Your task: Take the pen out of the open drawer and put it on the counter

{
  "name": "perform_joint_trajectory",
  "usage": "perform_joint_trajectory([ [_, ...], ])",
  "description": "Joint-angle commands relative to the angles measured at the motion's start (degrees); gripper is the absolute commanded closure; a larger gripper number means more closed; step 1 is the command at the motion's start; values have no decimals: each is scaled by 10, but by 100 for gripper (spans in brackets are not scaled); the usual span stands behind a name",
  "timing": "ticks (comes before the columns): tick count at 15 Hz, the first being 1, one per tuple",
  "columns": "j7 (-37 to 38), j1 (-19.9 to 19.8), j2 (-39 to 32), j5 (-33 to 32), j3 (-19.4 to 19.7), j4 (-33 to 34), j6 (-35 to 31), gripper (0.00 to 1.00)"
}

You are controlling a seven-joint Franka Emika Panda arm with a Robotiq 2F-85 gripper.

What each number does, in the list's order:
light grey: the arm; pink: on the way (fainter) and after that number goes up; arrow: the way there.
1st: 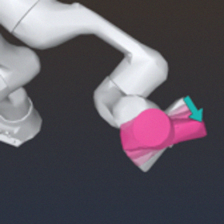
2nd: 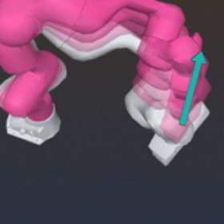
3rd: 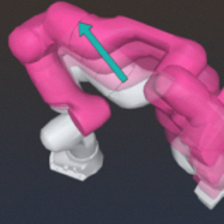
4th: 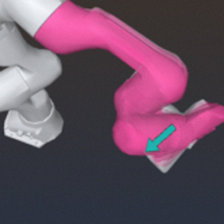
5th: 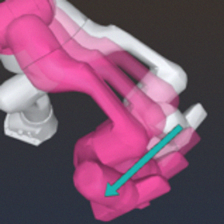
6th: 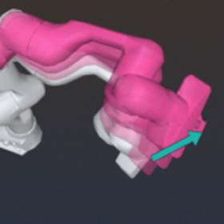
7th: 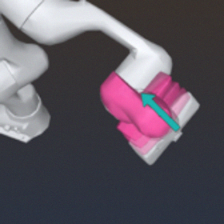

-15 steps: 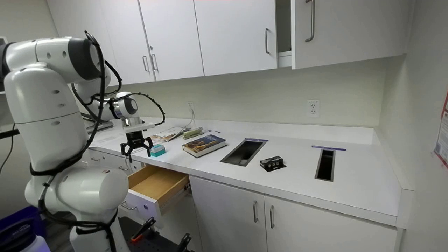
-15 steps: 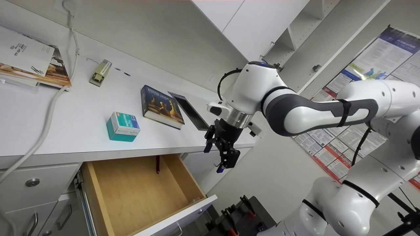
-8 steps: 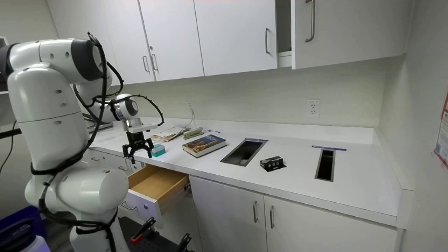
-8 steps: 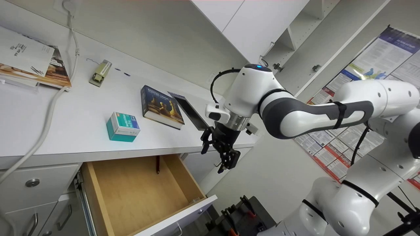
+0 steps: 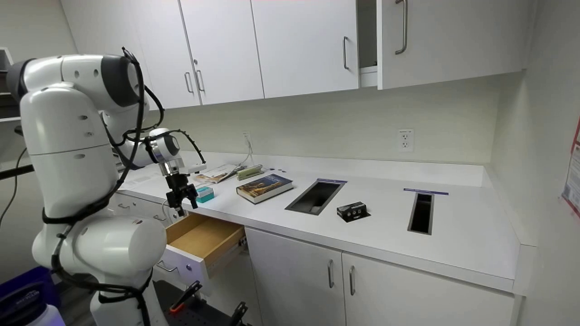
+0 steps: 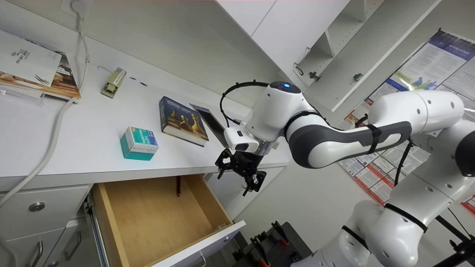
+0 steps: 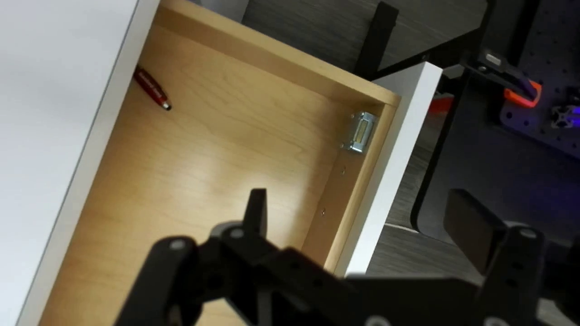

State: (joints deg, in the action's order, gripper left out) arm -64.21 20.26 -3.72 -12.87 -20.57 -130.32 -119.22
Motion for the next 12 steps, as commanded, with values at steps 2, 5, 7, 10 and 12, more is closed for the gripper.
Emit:
perform_joint_trajectory([
  [2,-34,1,-13,-19,-7,-5,-36,0],
  [5,-37,1,-21,-20,-8,-7,-42,0],
  [7,-37,1,-21,-20,-8,-6,-42,0],
  [10,-106,-2,-38,-62,-6,-9,-60,0],
  [12,-163,-7,-47,-88,-3,-18,-88,0],
])
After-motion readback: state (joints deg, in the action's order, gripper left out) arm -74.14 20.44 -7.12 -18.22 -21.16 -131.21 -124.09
